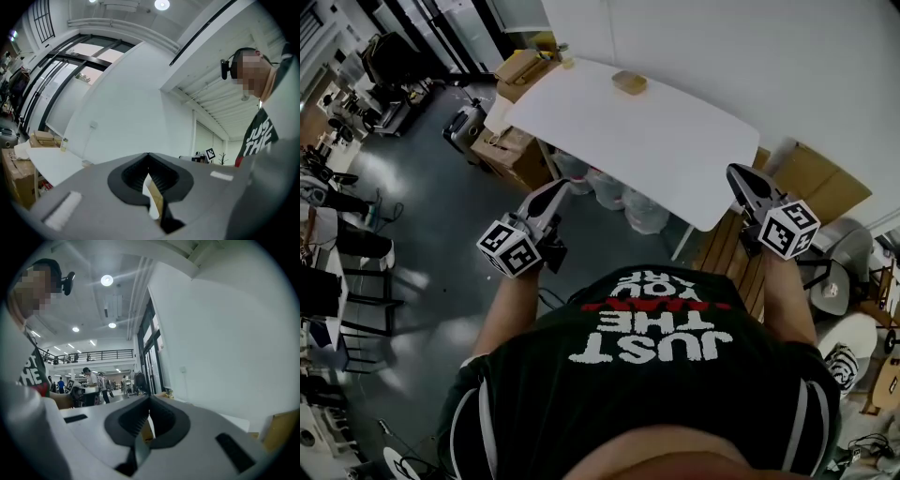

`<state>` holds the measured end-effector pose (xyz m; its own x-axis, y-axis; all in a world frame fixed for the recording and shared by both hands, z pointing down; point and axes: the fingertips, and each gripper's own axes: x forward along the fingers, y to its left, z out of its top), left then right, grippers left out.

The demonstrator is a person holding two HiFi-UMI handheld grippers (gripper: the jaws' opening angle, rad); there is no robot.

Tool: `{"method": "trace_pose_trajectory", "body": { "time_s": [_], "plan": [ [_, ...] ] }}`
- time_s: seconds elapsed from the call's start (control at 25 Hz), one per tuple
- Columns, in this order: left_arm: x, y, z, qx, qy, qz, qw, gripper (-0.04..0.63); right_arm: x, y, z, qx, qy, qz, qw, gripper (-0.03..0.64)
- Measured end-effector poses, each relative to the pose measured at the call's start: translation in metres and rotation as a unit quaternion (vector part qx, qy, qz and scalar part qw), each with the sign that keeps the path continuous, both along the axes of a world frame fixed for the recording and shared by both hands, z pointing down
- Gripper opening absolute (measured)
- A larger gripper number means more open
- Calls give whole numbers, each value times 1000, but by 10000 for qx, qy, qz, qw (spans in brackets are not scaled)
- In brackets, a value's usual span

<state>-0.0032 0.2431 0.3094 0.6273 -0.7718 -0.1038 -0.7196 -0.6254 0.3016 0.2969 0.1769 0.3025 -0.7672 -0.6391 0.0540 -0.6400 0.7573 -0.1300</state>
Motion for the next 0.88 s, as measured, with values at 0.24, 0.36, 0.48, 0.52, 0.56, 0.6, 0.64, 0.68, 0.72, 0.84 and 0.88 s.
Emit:
{"method": "trace_pose_trajectory", "body": {
  "time_s": [0.24,0.36,0.48,0.52,0.56,0.6,0.64,0.68,0.72,0.84,0.88],
  "plan": [
    [-11,-41,14,-132,-12,-50,9999,8,-12,-43,17,-148,14,-119,9998,6],
    [-22,-82,23,-183,27,49,9998,8,-23,-80,27,-226,4,-72,9997,6],
    [-45,-139,38,-183,15,253,9995,8,-49,-128,39,-236,83,13,9997,6],
    [-55,-163,43,-174,20,321,9993,8,-60,-147,43,-220,129,45,9997,6],
    [-65,-189,48,-172,40,393,9991,8,-71,-169,46,-192,174,84,9996,6],
    [-75,-218,53,-164,65,481,9987,8,-81,-194,48,-154,213,138,9996,6],
    [-84,-248,57,-150,92,588,9981,8,-92,-221,49,-118,234,210,9994,7],
    [-93,-280,60,-145,122,699,9974,8,-102,-250,49,-103,226,306,9992,6],
    [-100,-312,64,-163,154,807,9965,8,-112,-279,50,-124,184,419,9989,7],
    [-118,-396,67,-270,108,1102,9935,8,-141,-357,55,-349,41,627,9974,8],
    [-123,-420,66,-264,33,1190,9925,8,-150,-381,55,-397,77,628,9972,8]
  ]
}}
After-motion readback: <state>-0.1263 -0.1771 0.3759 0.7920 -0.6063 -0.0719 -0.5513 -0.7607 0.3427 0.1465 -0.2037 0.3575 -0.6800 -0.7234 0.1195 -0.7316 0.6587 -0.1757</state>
